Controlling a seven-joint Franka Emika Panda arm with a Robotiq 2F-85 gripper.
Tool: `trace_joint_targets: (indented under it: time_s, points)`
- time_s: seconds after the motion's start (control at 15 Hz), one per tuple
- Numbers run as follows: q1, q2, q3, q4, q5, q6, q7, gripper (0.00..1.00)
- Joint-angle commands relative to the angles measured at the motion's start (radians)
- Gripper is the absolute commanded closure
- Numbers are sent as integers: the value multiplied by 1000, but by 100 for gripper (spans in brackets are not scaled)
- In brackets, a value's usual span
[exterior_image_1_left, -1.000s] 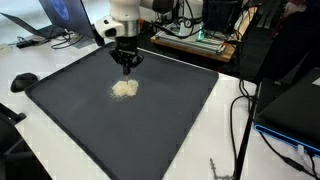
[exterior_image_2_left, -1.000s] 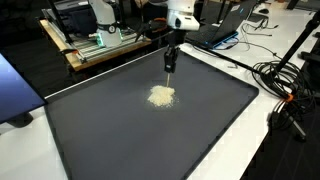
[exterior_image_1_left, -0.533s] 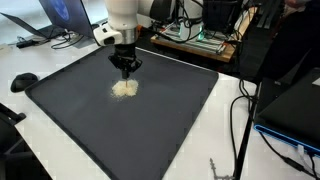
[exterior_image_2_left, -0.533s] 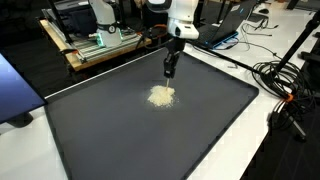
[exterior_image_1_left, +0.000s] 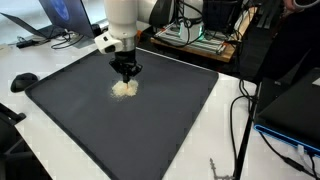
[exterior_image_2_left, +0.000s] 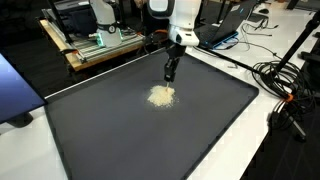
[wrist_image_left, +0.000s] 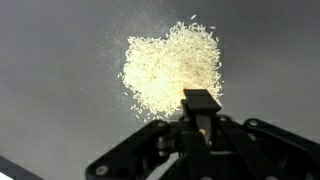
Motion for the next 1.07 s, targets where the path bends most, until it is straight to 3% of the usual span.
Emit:
trace_joint_targets:
  time_s: [0.0, 1.0]
  points:
    - [12, 42, -11, 36, -2, -20, -18, 97]
    - [-2, 14, -4, 34, 19, -43, -48, 97]
